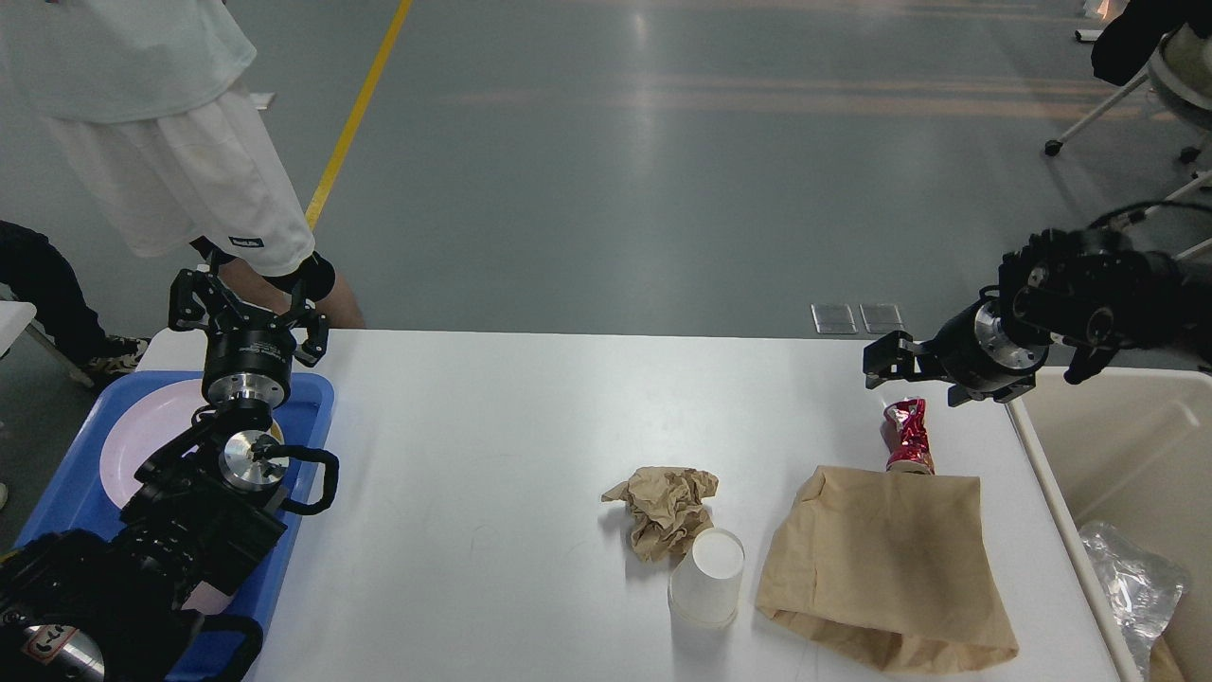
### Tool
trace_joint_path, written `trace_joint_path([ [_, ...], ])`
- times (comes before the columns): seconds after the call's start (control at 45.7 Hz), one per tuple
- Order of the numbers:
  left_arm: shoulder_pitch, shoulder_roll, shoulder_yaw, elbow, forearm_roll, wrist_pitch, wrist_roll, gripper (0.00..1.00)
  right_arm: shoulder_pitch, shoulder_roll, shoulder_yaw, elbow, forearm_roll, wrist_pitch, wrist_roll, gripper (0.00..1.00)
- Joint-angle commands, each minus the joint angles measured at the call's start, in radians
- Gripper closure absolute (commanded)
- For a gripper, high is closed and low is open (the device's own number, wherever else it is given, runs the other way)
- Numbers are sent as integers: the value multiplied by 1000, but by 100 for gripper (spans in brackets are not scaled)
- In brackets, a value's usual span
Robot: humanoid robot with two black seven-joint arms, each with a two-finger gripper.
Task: Tidy desktop
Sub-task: 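Withdraw the right gripper and move it toward the red wrapper, then grasp the red snack wrapper with the right gripper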
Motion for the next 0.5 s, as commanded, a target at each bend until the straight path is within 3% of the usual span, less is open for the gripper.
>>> trace_joint_path([
  [0.0, 0, 0, 0, 0, 0, 0, 0, 4, -111, 2, -1, -24, -4, -103, 0, 0],
  [0.197, -1, 0, 0, 0, 0, 0, 0, 4, -264, 83, -1, -160, -4, -267, 2, 0],
  [0.481, 0, 0, 0, 0, 0, 0, 0, 4, -414, 192, -12, -371, -7, -307, 2, 0],
])
